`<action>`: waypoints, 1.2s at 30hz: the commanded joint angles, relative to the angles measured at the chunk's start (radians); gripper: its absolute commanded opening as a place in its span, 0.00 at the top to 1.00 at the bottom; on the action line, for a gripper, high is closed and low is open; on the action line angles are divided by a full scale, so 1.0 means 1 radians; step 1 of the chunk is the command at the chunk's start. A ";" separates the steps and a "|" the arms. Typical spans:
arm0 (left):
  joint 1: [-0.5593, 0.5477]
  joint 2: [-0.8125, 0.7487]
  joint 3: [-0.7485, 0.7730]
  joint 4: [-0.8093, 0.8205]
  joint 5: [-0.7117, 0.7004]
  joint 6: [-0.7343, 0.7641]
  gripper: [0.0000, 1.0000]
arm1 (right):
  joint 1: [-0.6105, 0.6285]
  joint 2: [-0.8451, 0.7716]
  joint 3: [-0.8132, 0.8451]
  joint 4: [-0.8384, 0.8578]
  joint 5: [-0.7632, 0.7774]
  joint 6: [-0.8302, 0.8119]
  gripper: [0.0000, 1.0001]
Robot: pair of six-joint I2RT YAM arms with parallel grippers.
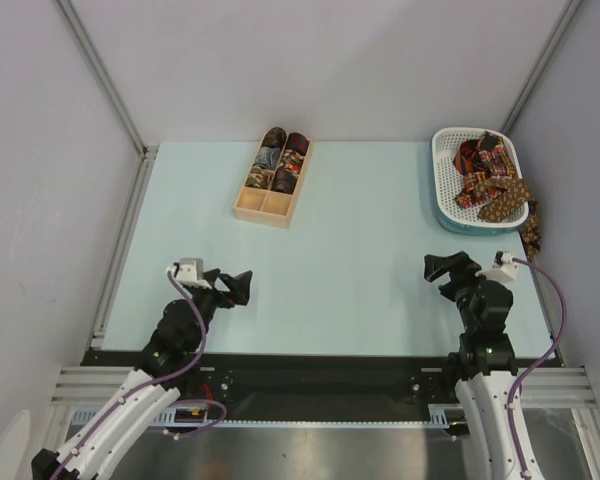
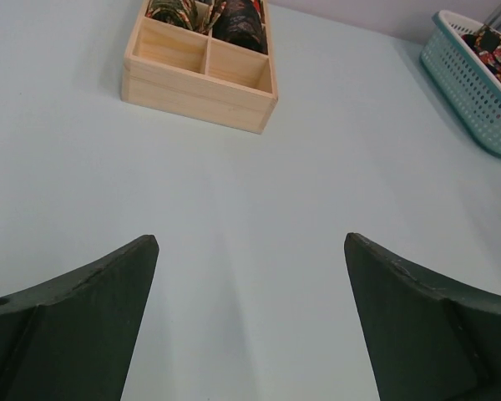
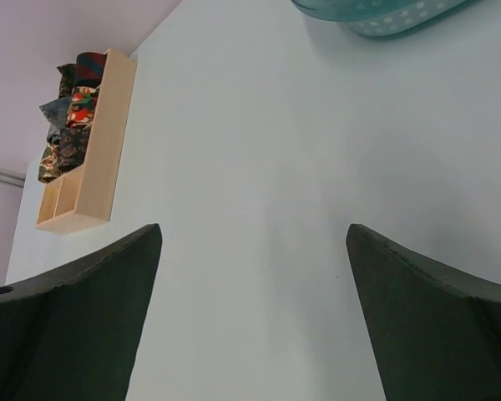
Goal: Roll the ties
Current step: Grab a tie with the right arm
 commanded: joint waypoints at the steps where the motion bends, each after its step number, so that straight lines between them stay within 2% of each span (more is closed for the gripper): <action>1: -0.003 0.020 0.024 0.069 0.056 -0.006 0.00 | -0.005 -0.021 0.025 0.004 0.013 -0.022 0.00; 4: -0.003 0.047 0.018 0.104 0.076 -0.006 0.00 | -0.005 -0.024 0.084 -0.041 0.050 -0.049 0.00; 5: -0.003 0.061 0.021 0.107 0.074 -0.006 0.00 | -0.005 -0.002 0.116 -0.074 0.149 -0.012 0.00; 7: -0.005 0.096 0.033 0.109 0.071 -0.005 0.00 | -0.009 0.063 0.256 -0.157 0.234 -0.004 0.05; 9: -0.005 0.124 0.042 0.114 0.071 -0.005 0.00 | -0.021 0.245 0.454 -0.241 0.328 -0.010 0.07; 11: -0.005 0.136 0.044 0.115 0.088 -0.006 0.00 | -0.038 0.375 0.599 -0.308 0.422 -0.006 0.03; 12: -0.005 0.141 0.047 0.114 0.093 -0.006 0.00 | -0.064 0.505 0.658 -0.346 0.441 -0.016 0.01; 13: -0.005 0.141 0.048 0.112 0.094 -0.003 0.00 | -0.087 0.561 0.775 -0.361 0.452 -0.022 0.00; 16: -0.005 0.126 0.047 0.104 0.090 -0.006 0.00 | -0.188 0.776 0.954 -0.415 0.446 0.000 0.00; 22: -0.005 0.110 0.033 0.115 0.096 -0.009 0.00 | -0.345 1.047 1.146 -0.457 0.379 0.075 0.00; 26: -0.006 0.138 0.033 0.126 0.117 -0.014 0.00 | -0.362 1.181 1.221 -0.399 0.426 0.070 0.00; 30: -0.006 0.170 0.029 0.166 0.139 -0.017 0.00 | -0.380 1.339 1.340 -0.374 0.377 0.086 0.02; 36: -0.009 0.190 0.032 0.173 0.146 -0.019 0.00 | -0.310 1.569 1.549 -0.406 0.434 0.105 0.02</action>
